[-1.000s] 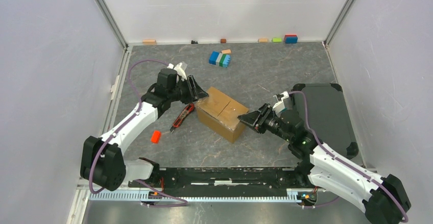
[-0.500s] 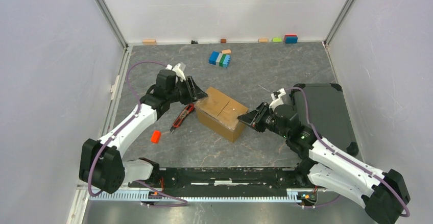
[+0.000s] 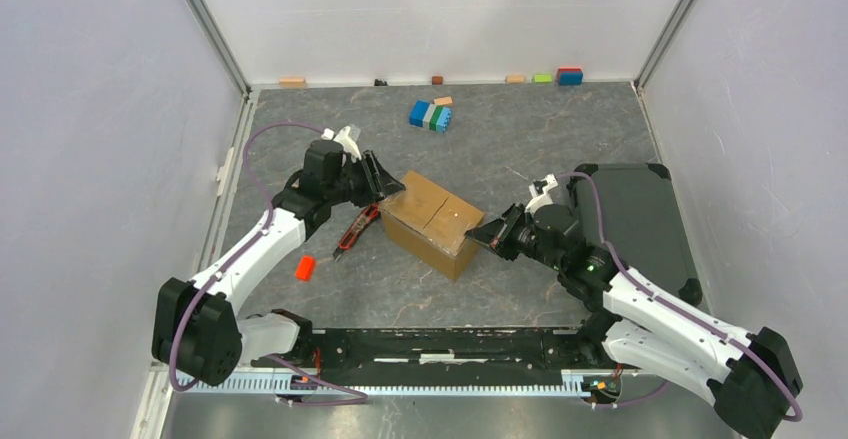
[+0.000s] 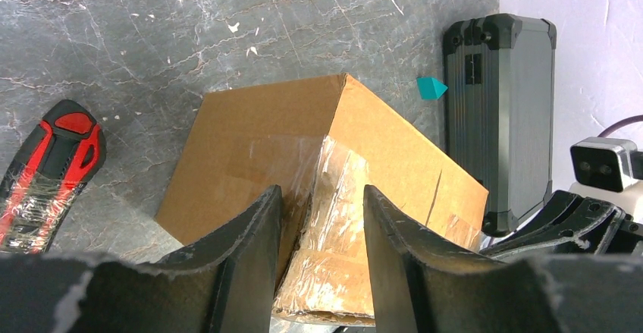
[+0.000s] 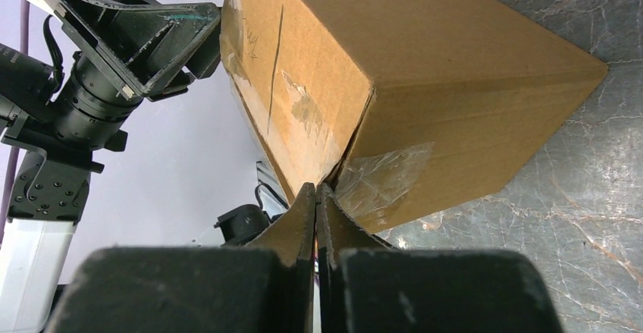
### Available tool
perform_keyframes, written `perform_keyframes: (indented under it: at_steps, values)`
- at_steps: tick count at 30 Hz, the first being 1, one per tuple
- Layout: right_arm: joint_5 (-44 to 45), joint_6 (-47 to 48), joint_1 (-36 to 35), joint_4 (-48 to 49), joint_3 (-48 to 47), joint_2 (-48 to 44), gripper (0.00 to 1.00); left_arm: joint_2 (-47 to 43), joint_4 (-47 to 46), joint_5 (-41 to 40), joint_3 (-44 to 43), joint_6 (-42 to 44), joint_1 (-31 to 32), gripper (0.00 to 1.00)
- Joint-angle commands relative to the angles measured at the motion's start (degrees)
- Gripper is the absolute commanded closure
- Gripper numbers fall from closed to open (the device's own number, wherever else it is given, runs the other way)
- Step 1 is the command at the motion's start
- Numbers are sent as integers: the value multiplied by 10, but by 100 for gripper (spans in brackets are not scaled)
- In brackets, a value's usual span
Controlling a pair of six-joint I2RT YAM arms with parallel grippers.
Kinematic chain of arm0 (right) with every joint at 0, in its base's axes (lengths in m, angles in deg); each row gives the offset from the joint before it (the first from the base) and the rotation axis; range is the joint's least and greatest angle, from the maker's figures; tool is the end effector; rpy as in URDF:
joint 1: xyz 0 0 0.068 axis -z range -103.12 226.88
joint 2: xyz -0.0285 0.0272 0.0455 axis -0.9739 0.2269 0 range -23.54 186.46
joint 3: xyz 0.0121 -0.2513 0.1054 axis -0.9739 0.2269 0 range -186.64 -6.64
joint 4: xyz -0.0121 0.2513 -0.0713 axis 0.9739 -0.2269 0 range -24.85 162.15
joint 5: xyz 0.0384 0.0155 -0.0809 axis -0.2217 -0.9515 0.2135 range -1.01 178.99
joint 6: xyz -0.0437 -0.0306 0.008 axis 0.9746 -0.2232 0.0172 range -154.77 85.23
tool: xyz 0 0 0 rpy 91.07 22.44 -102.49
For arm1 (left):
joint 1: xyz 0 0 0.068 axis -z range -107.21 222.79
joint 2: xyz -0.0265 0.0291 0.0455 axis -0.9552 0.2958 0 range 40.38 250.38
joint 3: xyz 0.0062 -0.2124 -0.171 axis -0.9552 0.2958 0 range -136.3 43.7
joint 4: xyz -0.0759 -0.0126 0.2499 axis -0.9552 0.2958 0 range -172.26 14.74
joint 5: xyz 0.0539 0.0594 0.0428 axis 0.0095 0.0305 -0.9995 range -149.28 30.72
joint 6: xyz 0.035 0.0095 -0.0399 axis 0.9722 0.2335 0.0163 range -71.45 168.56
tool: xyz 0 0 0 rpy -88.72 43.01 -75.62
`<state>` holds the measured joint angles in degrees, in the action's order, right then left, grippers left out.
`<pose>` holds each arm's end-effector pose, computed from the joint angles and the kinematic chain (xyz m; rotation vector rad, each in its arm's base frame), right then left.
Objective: Unpack the express box
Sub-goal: Open the express box at the center of the board.
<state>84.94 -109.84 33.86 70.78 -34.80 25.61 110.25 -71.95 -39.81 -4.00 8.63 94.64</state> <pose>0.1437 0.1376 0.2398 0.5692 2.1753 1.3324 0.2456 -0.1113 0.2667 -0.1449 2.2641 -0.9690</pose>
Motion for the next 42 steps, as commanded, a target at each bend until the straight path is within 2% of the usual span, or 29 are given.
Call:
perform_keyframes:
  at_steps: [1,15,21,31,35,40,41,42]
  values:
    - [6,-22,-6,42,-6,-1,100,-20,-14,53,2,-31,19,51]
    - [12,-85,-6,169,52,-29,100,-43,-29,54,36,-46,20,49]
    - [-2,-111,-5,248,74,-19,100,-55,-42,49,57,-63,28,49]
    - [-17,-145,-4,316,105,-5,100,-55,-47,30,66,-70,50,48]
    - [-17,-144,-2,309,114,-7,100,-52,-51,22,66,-74,61,48]
    - [3,-35,5,166,35,-34,100,-54,-38,12,53,-65,61,48]
    - [11,-10,5,117,12,-40,97,-54,-31,10,49,-60,62,47]
    - [20,19,5,69,-16,-41,85,-54,-26,8,44,-57,61,47]
